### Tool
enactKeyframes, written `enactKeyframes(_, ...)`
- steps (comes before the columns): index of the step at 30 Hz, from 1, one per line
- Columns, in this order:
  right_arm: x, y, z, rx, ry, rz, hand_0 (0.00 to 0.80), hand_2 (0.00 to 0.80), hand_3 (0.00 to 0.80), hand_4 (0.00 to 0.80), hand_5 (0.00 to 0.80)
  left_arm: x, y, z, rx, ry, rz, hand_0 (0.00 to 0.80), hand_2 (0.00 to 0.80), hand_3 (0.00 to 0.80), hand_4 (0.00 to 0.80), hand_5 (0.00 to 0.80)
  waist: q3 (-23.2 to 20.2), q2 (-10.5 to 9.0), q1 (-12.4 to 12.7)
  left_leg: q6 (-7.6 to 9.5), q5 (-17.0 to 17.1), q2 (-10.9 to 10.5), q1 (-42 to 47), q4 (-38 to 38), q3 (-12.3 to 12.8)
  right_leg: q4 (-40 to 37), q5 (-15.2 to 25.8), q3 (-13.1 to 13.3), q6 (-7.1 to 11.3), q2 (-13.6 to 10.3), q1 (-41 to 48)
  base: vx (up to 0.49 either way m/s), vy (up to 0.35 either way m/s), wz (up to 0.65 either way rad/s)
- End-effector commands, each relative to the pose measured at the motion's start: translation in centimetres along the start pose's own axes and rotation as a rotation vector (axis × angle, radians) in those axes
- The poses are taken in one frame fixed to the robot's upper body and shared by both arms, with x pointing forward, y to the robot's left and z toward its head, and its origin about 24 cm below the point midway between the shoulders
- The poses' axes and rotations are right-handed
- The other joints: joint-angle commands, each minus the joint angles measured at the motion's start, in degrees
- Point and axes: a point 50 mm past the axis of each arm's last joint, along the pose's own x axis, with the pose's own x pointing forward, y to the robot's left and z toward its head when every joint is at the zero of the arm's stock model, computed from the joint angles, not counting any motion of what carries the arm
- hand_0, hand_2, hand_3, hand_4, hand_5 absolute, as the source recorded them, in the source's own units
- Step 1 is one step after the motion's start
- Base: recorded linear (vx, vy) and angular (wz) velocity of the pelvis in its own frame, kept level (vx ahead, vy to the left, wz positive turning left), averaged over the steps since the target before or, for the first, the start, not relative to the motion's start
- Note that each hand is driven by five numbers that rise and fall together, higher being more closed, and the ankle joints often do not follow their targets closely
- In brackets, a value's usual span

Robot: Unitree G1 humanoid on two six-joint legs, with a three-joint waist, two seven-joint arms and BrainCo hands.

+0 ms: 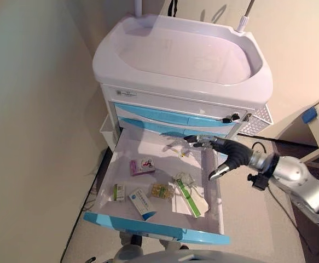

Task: Open the drawer and pick up the medicine

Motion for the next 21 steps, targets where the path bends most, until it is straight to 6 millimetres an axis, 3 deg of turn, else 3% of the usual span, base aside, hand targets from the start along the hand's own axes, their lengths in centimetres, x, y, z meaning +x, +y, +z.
enactKeyframes(1, 1.8, 0.9, -0.2, -0.079, -0.021, -0.015, 0.0, 0.0, 0.0, 0.0, 0.0, 0.2, 1.5, 1.2, -0.006, -0.016, 0.065, 0.0, 0.0, 0.0, 0.0, 0.0, 0.24, -2.04, 2.19, 1.63, -5.46, -2.81, -3.06, 5.53, -0.43, 2.74, 5.64, 1.69, 4.33, -4.03, -5.34, -0.044, 0.007, 0.0)
enactKeyframes(3, 2.3, 1.1, -0.9, -0.086, 0.0, -0.034, 0.0, 0.0, 0.0, 0.0, 0.0, 0.2, 1.6, 1.4, -0.002, -0.021, 0.069, 0.0, 0.0, 0.0, 0.0, 0.0, 0.71, -2.06, 2.4, 1.7, -5.39, -2.96, -3.38, 5.61, -0.54, 2.79, 5.69, 1.6, 4.34, -4.15, -5.51, -0.025, 0.003, 0.01)
enactKeyframes(6, 3.7, 1.9, -3.9, -0.12, 0.101, -0.119, 0.0, 0.0, 0.0, 0.0, 0.0, 0.3, 1.5, 1.9, 0.001, -0.04, 0.083, 0.0, 0.0, 0.0, 0.0, 0.0, 2.42, -1.65, 3.34, 2.01, -5.14, -3.5, -4.55, 6.14, -1.26, 3.15, 5.84, 0.99, 4.41, -4.61, -6.07, -0.044, 0.011, 0.05)
enactKeyframes(10, 4.6, 2.5, -5.6, -0.131, 0.161, -0.174, 0.0, 0.0, 0.0, 0.0, 0.0, 0.3, 1.5, 2.1, 0.006, -0.048, 0.094, 0.0, 0.0, 0.0, 0.0, 0.0, 3.78, -1.48, 4.17, 2.25, -5.05, -3.98, -5.49, 6.72, -2.01, 3.59, 5.84, 0.33, 4.41, -4.97, -6.55, -0.036, 0.01, 0.13)
enactKeyframes(14, 6.3, 2.3, -7.5, -0.353, 0.278, -0.215, 0.0, 0.0, 0.0, 0.0, 0.0, 0.4, 1.1, 2.9, 0.027, -0.077, 0.101, 0.0, 0.0, 0.0, 0.0, 0.0, 7.02, -0.98, 5.83, 2.62, -4.65, -4.59, -7.67, 8.01, -3.23, 4.78, 5.99, -0.73, 4.48, -5.61, -7.97, -0.062, 0.003, 0.15)
enactKeyframes(21, 8.2, 3.1, -10.0, -0.493, 0.415, -0.229, 0.0, 0.0, 0.0, 0.0, 0.0, 0.6, 1.0, 4.7, 0.034, -0.123, 0.124, 0.0, 0.0, 0.0, 0.0, 0.0, 9.09, -1.14, 7.53, 2.29, -3.17, -4.67, -9.31, 7.25, -5.27, 4.54, 6.29, -3.23, 4.57, -5.92, -8.54, -0.029, -0.016, 0.21)
